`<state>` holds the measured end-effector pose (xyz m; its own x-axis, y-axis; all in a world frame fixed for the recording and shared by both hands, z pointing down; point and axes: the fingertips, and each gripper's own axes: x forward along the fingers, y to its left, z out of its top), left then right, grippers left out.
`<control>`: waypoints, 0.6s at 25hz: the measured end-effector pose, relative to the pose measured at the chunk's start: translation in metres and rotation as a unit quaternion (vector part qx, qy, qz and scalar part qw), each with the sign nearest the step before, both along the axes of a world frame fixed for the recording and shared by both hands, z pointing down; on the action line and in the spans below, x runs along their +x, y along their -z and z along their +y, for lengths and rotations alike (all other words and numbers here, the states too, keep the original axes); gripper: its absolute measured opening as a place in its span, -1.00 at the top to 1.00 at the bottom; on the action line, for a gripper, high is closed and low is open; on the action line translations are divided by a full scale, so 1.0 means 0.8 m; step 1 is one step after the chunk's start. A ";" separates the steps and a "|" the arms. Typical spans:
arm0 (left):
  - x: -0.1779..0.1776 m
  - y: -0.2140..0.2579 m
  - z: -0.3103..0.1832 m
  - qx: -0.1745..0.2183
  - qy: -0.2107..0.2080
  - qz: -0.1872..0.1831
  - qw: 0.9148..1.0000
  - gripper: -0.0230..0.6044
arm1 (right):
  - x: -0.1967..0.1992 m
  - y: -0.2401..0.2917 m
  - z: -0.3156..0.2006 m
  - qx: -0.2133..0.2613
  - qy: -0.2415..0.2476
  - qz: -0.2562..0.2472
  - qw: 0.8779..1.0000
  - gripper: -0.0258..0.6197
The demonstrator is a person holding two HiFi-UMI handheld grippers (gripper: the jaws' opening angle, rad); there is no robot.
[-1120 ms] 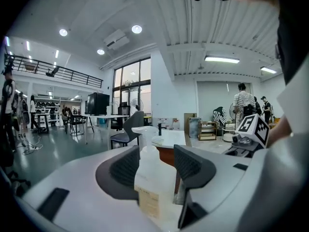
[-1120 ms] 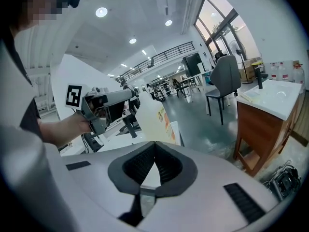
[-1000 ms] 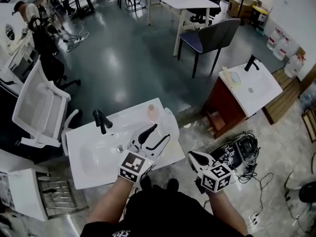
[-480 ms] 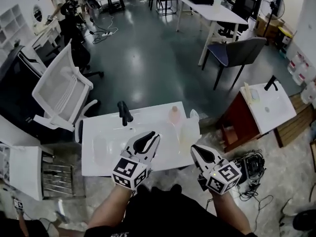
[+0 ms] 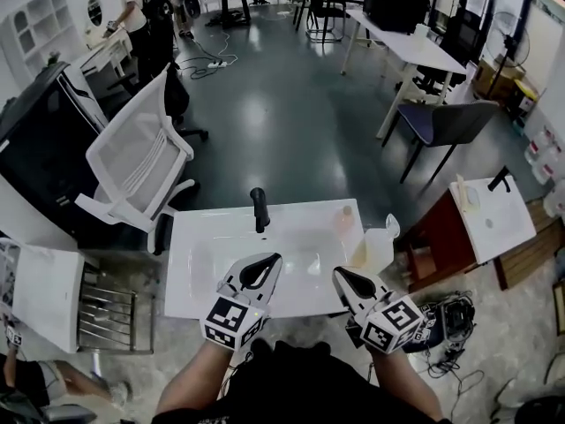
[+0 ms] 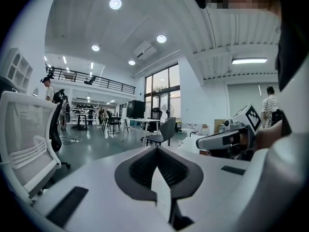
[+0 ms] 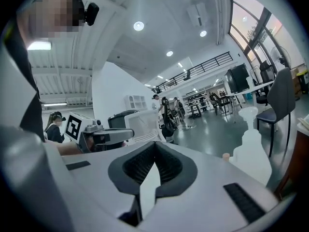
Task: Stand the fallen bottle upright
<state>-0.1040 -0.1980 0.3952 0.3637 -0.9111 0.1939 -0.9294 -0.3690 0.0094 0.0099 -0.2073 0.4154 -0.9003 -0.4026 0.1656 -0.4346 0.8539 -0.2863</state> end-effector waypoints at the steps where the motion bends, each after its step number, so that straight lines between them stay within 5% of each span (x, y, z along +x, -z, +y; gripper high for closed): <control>1: -0.006 0.000 0.002 0.001 0.000 0.002 1.000 0.87 | -0.006 -0.001 0.003 0.000 0.002 0.004 1.000 0.88; 11: -0.036 -0.012 0.008 -0.006 0.004 0.030 1.000 0.86 | -0.023 -0.015 0.013 -0.016 -0.009 0.024 1.000 0.88; 15: -0.041 -0.016 0.005 -0.010 0.005 0.030 0.999 0.72 | -0.024 -0.019 0.012 -0.015 -0.017 0.033 0.999 0.88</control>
